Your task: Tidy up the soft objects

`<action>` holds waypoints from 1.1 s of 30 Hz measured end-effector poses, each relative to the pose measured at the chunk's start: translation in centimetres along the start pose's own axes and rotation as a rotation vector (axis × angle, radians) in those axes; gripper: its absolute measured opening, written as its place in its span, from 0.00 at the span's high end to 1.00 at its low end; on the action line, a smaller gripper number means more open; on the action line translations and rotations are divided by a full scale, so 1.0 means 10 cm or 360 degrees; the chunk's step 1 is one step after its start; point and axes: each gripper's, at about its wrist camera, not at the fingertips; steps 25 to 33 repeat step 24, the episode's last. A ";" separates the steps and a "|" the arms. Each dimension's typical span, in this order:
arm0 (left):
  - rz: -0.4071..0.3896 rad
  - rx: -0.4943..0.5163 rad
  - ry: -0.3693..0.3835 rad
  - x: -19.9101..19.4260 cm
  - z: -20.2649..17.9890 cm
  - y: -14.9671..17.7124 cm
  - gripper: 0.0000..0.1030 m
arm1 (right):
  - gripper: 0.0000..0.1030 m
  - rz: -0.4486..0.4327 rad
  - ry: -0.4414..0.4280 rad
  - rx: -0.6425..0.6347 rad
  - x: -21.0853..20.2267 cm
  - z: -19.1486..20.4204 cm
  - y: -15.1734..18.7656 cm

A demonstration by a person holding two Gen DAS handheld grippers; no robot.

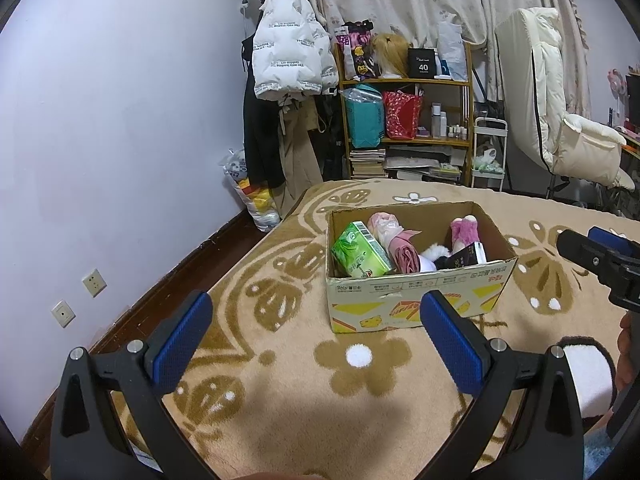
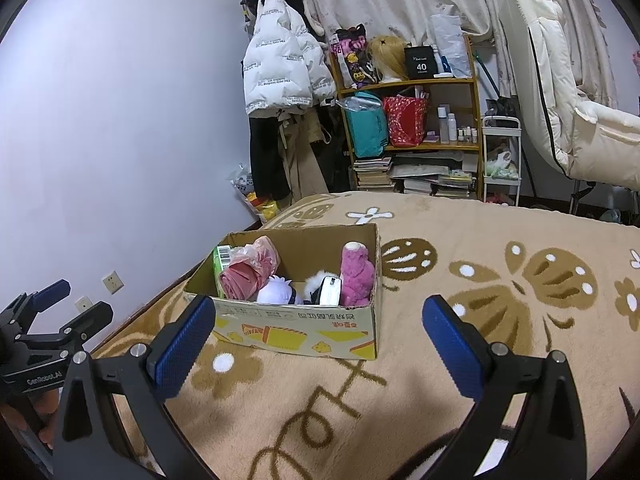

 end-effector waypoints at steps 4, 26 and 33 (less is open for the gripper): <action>0.0004 0.0002 0.0011 -0.01 -0.02 0.02 0.00 | 0.00 0.0002 0.0001 0.0000 0.00 0.00 0.00; -0.0001 0.0009 0.0019 -0.02 -0.03 0.01 0.00 | 0.00 0.0003 0.0000 -0.0006 0.00 0.00 -0.01; -0.0001 0.0009 0.0019 -0.02 -0.03 0.01 0.00 | 0.00 0.0003 0.0000 -0.0006 0.00 0.00 -0.01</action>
Point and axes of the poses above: each gripper's, at about its wrist camera, not at the fingertips, and x roughly the way its jaws point, z to its left, y to its underside, and after that the axes turned 10 degrees about x, right-handed
